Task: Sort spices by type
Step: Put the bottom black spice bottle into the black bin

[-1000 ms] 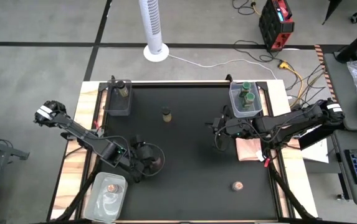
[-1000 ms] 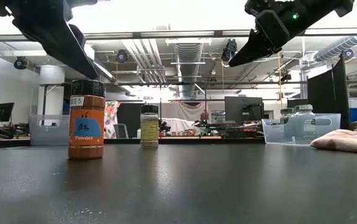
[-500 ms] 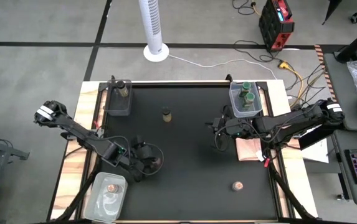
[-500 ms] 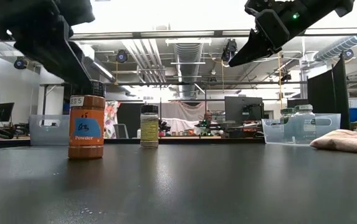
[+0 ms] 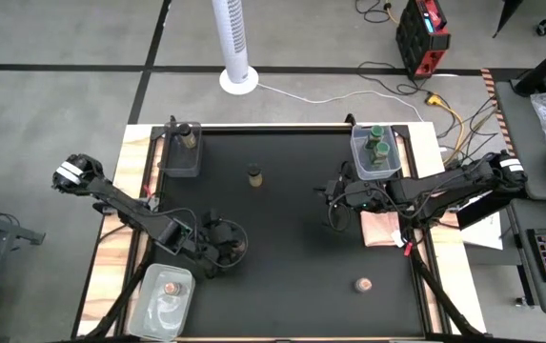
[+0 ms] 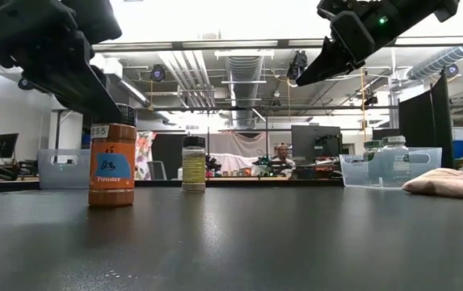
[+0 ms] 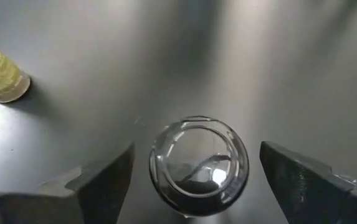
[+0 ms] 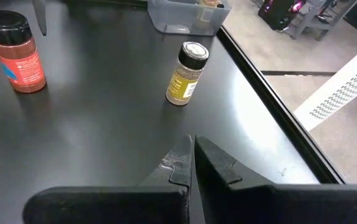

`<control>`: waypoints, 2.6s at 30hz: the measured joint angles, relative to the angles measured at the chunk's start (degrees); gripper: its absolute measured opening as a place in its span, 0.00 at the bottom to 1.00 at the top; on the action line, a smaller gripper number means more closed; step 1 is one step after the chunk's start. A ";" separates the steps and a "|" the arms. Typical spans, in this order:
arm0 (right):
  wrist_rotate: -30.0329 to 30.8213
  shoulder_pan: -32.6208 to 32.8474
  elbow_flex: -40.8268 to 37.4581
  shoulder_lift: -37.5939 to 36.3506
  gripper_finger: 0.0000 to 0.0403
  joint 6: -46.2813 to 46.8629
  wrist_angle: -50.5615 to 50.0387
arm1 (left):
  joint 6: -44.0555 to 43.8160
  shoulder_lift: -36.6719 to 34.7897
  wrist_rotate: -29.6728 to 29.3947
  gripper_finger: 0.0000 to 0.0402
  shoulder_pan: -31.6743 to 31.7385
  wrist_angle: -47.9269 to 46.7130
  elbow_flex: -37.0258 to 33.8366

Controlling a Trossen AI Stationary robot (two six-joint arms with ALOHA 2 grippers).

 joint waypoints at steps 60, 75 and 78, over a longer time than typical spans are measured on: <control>-0.38 0.02 -0.57 0.02 0.02 0.35 5.58 | -34.31 -25.79 -32.23 0.46 21.53 -64.54 15.38; -0.39 0.02 -0.57 0.02 0.02 -0.07 5.05 | -3.09 -27.73 -17.46 0.46 47.07 -36.37 7.40; -0.39 0.02 -0.57 0.02 0.02 -0.11 5.06 | 0.77 -28.37 -13.03 0.46 51.82 -31.29 4.69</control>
